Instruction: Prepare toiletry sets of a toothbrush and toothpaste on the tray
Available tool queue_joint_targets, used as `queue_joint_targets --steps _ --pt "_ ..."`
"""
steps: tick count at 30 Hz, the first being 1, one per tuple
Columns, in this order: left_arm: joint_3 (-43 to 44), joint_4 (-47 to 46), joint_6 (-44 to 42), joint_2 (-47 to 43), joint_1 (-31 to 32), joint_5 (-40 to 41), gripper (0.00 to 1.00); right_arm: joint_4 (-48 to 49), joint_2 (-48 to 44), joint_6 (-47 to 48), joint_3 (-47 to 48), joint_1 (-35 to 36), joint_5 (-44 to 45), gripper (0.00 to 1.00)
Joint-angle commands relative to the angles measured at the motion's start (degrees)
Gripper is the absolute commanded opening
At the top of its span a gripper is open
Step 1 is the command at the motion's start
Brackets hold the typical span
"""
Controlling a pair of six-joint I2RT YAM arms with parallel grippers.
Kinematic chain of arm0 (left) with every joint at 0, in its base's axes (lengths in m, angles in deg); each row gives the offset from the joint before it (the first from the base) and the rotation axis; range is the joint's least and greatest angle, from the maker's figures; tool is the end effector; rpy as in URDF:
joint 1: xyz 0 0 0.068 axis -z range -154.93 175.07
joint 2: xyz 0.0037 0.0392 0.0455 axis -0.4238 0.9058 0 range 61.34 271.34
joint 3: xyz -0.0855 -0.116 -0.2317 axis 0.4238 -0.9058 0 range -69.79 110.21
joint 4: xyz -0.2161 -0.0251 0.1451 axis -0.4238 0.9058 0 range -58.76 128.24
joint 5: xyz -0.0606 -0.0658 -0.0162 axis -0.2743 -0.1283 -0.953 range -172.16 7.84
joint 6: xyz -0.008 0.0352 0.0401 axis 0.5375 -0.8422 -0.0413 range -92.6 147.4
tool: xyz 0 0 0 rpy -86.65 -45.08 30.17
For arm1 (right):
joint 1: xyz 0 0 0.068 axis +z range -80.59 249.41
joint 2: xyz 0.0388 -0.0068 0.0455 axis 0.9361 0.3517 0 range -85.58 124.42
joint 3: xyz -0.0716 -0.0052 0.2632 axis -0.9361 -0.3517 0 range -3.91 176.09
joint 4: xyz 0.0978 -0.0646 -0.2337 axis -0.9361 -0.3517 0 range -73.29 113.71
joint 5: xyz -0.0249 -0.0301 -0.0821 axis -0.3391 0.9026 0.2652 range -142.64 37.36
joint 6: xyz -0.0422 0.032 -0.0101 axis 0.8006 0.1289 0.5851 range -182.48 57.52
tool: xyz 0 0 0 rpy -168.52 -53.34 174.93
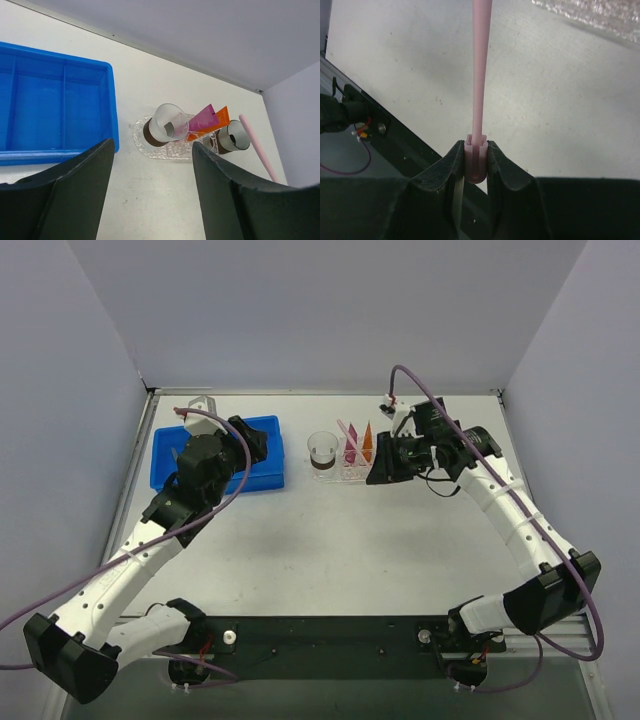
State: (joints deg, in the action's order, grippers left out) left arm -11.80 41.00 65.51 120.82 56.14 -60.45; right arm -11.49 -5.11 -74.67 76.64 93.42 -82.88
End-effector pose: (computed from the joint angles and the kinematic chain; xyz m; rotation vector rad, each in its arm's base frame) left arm 0.2101 -0.1112 0.3736 -0.3854 1.7428 -0.5431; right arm 0.2730 0.1413 0.3739 -0.5381 2.1744 0.9278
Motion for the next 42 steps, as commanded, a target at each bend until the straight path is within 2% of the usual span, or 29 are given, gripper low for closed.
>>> queue_joint_targets --steps 1,7,14,25,42 --pt "1.9 -2.3 -8.5 0.2 -0.7 -2.6 0.73 -15.1 -3.9 4.7 2.4 -0.5 -0.3 0.00" --pt "1.0 -3.2 -10.9 1.9 -3.9 -6.4 0.74 -23.9 -5.9 5.9 1.2 -3.9 3.6 0.00" --pt "0.8 -4.6 -12.4 3.3 -9.5 -12.4 0.73 -31.9 -0.5 10.7 5.4 -9.7 4.9 0.00" --pt "0.6 -5.1 -15.3 5.6 -11.7 -15.2 0.74 -32.5 7.6 11.7 9.0 -11.0 4.5 0.00" --pt "2.5 -3.4 -18.5 9.0 -12.5 -14.7 0.73 -32.6 18.2 12.6 16.6 -10.9 2.6 0.00"
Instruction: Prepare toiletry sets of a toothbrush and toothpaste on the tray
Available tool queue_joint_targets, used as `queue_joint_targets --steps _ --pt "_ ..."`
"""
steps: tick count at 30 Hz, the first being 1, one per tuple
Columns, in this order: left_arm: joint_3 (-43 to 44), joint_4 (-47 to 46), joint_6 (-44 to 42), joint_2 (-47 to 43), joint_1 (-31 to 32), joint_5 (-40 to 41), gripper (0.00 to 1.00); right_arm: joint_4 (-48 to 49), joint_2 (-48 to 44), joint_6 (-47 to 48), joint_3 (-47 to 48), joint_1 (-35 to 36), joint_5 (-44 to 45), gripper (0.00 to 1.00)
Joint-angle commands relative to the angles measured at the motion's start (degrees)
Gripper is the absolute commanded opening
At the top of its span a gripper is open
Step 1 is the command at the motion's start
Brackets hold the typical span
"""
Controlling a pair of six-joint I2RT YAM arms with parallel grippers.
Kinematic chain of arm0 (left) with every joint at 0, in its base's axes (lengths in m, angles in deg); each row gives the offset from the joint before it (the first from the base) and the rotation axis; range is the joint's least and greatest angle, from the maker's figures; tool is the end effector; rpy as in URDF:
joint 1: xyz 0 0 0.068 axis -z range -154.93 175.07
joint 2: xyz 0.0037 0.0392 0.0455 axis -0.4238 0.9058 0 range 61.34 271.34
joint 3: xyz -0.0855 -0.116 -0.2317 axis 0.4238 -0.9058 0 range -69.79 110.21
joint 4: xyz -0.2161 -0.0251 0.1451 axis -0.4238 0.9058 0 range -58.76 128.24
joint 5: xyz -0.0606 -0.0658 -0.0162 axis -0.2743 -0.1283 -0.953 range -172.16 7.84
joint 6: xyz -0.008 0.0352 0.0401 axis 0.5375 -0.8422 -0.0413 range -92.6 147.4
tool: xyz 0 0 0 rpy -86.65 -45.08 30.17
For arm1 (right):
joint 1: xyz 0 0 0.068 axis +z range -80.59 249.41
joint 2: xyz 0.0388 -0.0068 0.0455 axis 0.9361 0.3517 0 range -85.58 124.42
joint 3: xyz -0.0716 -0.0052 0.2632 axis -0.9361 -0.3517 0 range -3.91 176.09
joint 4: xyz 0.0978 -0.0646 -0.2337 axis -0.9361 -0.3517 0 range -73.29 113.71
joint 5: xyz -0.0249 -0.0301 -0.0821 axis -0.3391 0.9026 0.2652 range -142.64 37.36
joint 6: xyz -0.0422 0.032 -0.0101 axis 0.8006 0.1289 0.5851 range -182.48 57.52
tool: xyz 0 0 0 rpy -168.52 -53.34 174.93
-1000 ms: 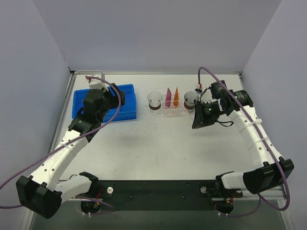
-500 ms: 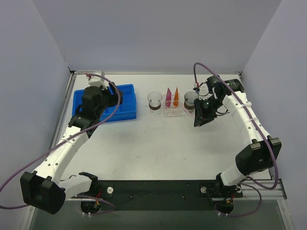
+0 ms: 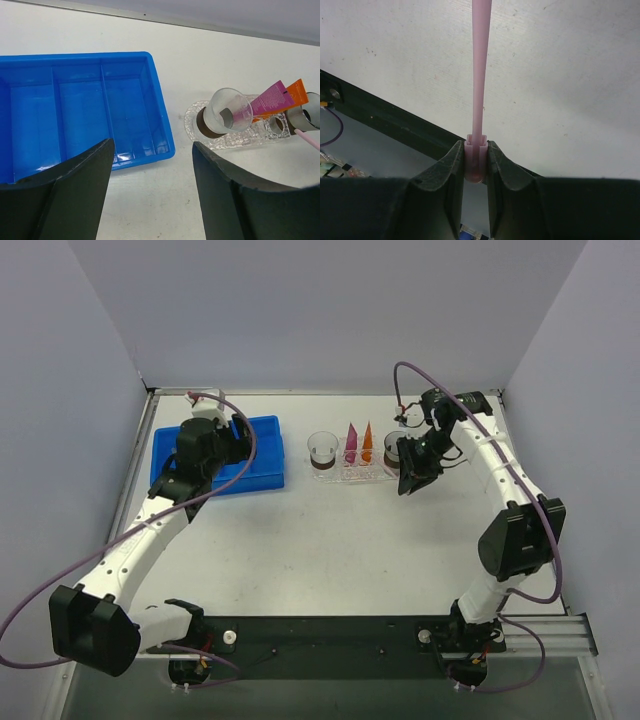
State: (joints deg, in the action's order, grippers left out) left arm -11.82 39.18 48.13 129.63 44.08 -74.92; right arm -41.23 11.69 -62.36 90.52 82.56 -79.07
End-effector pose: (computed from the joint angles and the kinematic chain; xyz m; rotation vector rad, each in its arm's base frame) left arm 0.2642 -0.0862 0.3396 -0.1157 1.8988 -0.3539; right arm 0.3286 0.0931 0.3252 -0.4402 2.6950 0.6974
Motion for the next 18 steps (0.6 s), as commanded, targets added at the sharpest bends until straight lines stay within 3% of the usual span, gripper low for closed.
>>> queue_joint_targets --steps 1,18 --pt "2.6 -1.5 -1.2 0.3 -0.5 -0.2 0.74 -2.8 2.1 0.3 3.0 -0.1 -1.2 0.00" --pt "2.9 -0.6 -2.0 1.4 -1.8 -0.1 0.74 -4.7 10.4 -1.4 9.7 0.3 -0.8 0.00"
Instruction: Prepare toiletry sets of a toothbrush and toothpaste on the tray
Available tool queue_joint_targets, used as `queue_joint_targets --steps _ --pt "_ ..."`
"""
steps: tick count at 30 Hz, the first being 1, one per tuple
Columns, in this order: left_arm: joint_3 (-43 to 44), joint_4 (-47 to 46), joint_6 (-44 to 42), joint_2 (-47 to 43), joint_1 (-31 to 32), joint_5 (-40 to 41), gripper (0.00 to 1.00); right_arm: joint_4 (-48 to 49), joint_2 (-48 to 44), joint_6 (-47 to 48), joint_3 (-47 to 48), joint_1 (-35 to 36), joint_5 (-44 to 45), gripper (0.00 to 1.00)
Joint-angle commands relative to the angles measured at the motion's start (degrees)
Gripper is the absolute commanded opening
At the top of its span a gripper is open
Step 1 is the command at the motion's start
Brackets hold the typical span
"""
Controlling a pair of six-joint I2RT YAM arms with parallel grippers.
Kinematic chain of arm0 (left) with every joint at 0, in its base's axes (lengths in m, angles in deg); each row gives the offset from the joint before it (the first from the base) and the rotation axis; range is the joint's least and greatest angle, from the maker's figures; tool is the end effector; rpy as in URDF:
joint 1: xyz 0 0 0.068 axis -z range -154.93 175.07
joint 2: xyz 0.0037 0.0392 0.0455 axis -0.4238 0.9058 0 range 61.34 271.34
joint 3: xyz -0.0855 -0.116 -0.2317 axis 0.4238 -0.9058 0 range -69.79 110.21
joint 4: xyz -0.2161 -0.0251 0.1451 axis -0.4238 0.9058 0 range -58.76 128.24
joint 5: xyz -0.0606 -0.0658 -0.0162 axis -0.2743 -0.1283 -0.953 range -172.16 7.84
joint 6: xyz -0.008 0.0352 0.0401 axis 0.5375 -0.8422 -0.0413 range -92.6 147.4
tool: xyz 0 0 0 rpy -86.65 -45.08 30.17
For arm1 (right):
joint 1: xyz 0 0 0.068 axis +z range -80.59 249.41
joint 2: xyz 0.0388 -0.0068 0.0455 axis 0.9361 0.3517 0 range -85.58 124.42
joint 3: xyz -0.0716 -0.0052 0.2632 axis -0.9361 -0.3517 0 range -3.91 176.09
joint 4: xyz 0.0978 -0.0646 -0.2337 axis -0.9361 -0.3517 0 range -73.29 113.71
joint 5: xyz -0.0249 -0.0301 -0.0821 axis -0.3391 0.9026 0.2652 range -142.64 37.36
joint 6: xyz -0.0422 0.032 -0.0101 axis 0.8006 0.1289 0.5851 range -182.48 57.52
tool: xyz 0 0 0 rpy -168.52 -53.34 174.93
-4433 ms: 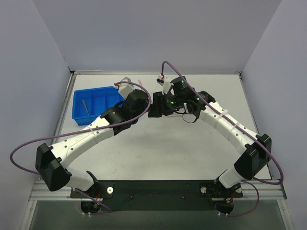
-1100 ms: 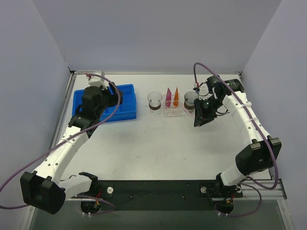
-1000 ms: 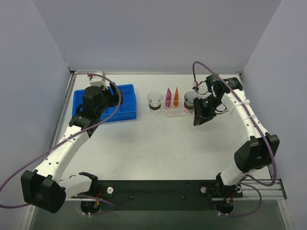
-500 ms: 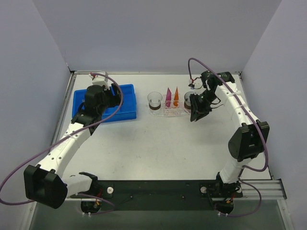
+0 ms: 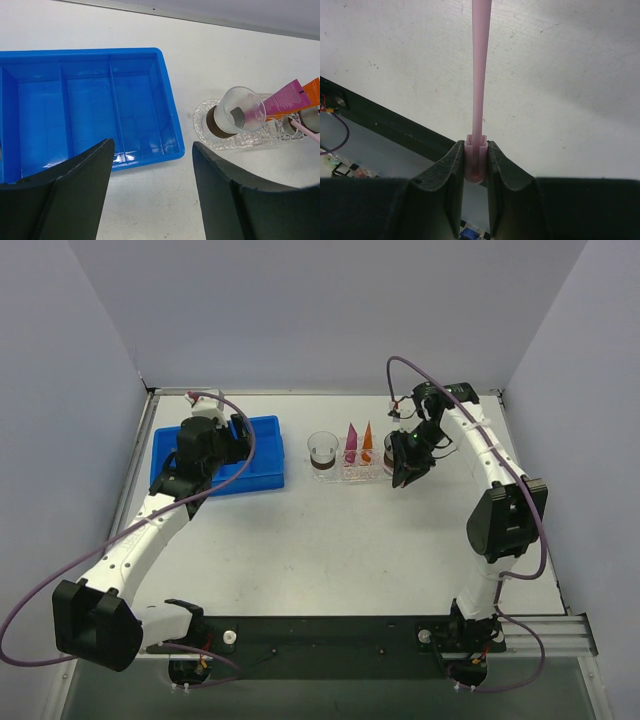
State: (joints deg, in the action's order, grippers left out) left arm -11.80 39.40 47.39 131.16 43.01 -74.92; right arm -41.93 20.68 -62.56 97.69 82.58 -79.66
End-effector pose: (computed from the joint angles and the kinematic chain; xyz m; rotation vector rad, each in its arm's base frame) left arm 0.2713 -0.0830 0.3324 -0.1201 1.9264 -0.3234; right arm 0.3650 0.1021 0.3073 -0.4306 2.7385 0.7168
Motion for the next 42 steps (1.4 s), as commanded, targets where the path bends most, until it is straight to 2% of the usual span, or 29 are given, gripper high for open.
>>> queue_joint_targets --steps 1,37,42 --pt "2.9 -0.9 -1.4 -0.2 -0.7 -0.1 0.73 -4.2 1.7 -1.3 3.2 0.2 -0.2 0.00" --pt "2.6 0.7 -2.1 -2.2 -2.5 1.5 0.74 -5.5 10.3 -1.7 9.7 1.0 -1.0 0.00" --pt "2.3 0.9 -2.1 -2.7 -2.7 1.5 0.74 -5.4 11.7 -1.8 11.0 1.3 -0.7 0.03"
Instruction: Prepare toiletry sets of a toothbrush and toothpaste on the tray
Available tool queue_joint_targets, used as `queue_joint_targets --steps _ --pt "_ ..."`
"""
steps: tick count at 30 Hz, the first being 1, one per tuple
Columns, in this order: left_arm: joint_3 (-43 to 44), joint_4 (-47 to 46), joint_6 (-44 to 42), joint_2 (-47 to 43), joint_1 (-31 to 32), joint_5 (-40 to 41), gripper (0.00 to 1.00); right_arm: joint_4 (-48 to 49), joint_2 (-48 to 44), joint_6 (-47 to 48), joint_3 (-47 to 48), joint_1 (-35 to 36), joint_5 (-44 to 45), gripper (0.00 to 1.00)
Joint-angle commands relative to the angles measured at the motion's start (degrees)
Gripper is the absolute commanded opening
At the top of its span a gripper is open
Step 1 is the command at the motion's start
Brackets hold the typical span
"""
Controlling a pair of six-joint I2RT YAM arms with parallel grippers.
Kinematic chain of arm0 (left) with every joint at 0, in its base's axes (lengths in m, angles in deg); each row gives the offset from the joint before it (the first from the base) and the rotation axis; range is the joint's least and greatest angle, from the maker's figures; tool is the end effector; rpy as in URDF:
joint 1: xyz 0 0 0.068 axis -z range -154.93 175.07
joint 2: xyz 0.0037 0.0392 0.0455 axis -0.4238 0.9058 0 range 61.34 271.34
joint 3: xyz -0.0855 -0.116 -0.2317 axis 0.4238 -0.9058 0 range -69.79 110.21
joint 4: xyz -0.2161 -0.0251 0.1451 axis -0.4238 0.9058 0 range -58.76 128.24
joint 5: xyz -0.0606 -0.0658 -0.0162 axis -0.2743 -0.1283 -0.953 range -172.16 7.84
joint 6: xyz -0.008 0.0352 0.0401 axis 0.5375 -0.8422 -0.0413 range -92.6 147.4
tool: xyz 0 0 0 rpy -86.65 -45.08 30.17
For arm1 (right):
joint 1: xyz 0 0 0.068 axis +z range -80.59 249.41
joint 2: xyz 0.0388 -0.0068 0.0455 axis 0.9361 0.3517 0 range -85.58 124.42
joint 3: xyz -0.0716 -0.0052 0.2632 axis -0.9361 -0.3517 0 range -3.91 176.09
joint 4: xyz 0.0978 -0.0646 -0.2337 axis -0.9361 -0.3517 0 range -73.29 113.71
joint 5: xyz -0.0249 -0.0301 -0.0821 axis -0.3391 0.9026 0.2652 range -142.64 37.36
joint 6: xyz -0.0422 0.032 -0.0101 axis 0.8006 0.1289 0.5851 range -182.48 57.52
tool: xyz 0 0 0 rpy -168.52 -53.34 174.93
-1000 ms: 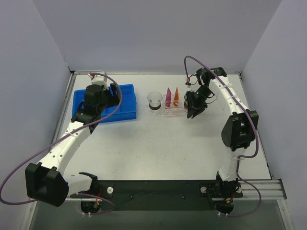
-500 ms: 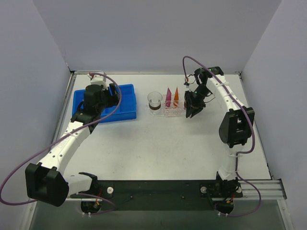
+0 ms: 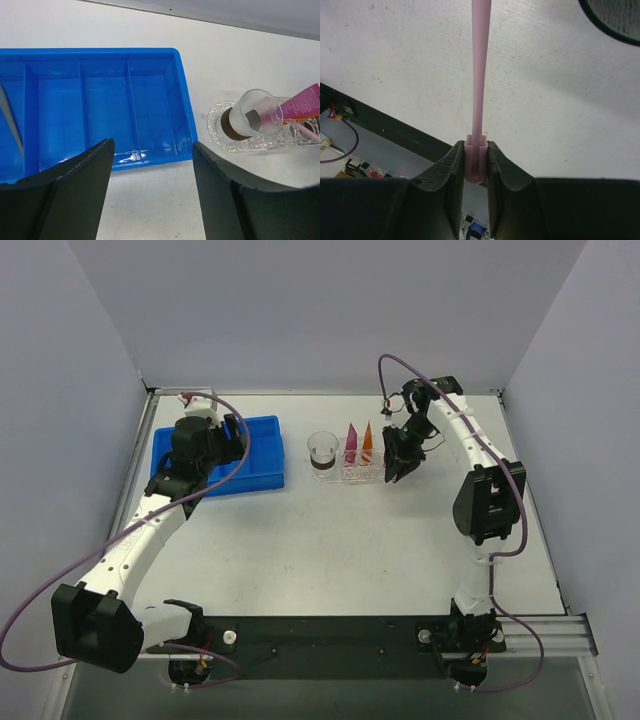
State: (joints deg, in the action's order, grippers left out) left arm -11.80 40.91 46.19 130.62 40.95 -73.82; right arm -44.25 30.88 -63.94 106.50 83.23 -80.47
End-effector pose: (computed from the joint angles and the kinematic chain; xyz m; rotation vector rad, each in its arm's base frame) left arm 0.2713 -0.0717 0.3322 -0.1467 1.9359 -0.2623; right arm 0.4006 0.1157 0.2823 -0.4038 2.8107 0.7501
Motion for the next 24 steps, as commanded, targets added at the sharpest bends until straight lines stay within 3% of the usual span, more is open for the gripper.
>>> queue_joint_targets --steps 1,7,17,24 --pt "2.3 -0.5 -0.9 -2.1 -0.8 0.5 0.74 -3.1 1.7 -0.3 2.4 0.7 0.1 0.04" --pt "2.4 -0.1 -0.9 -2.7 -1.0 0.6 0.73 -2.4 3.2 -0.7 3.5 0.9 0.3 0.08" --pt "2.5 0.3 -0.7 -3.1 -1.4 0.9 0.73 0.0 3.9 -2.5 4.8 1.1 1.5 0.26" --pt "1.9 0.6 -0.1 -3.7 -1.5 1.3 0.74 0.5 3.5 -1.8 4.7 1.1 2.2 0.33"
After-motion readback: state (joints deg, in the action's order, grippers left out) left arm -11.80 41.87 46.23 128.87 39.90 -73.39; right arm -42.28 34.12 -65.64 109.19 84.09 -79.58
